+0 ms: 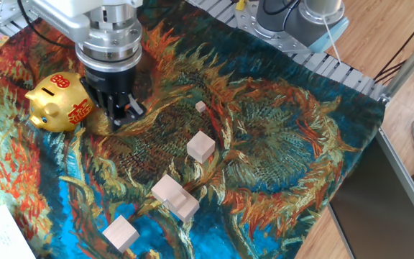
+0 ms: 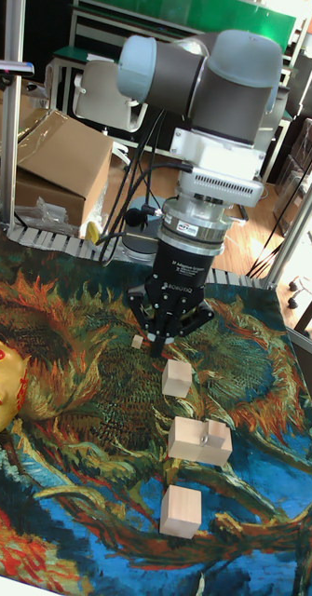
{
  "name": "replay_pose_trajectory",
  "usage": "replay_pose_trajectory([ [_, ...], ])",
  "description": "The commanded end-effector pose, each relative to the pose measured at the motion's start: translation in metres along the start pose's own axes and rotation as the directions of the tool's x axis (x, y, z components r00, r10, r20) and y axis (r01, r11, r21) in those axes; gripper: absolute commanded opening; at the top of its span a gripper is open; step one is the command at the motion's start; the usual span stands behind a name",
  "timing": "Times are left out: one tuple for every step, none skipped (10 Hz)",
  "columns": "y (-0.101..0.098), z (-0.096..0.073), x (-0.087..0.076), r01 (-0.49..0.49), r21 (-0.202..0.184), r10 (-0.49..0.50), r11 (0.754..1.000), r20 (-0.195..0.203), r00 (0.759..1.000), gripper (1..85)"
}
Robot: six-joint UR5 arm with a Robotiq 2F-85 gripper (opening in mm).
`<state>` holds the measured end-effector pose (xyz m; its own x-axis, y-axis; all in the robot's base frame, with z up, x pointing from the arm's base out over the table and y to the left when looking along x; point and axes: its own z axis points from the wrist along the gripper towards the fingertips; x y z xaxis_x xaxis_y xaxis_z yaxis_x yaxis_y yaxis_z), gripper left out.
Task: Drop coins into a piggy bank
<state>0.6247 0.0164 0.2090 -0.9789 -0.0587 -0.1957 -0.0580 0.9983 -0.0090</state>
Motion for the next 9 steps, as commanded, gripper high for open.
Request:
replay_pose_trajectory([
  [0.005,-0.001,0.014,0.043,-0.033,-0.045,0.999,-0.066,0.997,1.3],
  [-0.002,-0.003,0.014,0.052,-0.005,-0.052,0.999,-0.060,0.997,1.3],
  [-0.004,-0.004,0.012,0.047,0.004,-0.047,0.999,-0.053,0.997,1.3],
  [-0.005,-0.006,0.011,0.038,0.003,-0.038,0.999,-0.048,0.998,1.3],
  [-0.011,-0.010,0.013,0.041,0.002,-0.041,0.999,-0.058,0.998,1.3],
  [-0.016,-0.010,0.011,0.058,0.020,-0.057,0.998,-0.051,0.997,1.3],
  [-0.006,-0.010,0.010,0.043,-0.019,-0.044,0.999,-0.048,0.998,1.3],
  [-0.007,-0.010,0.008,0.036,-0.015,-0.036,0.999,-0.041,0.999,1.3],
  [-0.012,-0.010,0.010,0.049,0.003,-0.048,0.999,-0.047,0.998,1.3],
])
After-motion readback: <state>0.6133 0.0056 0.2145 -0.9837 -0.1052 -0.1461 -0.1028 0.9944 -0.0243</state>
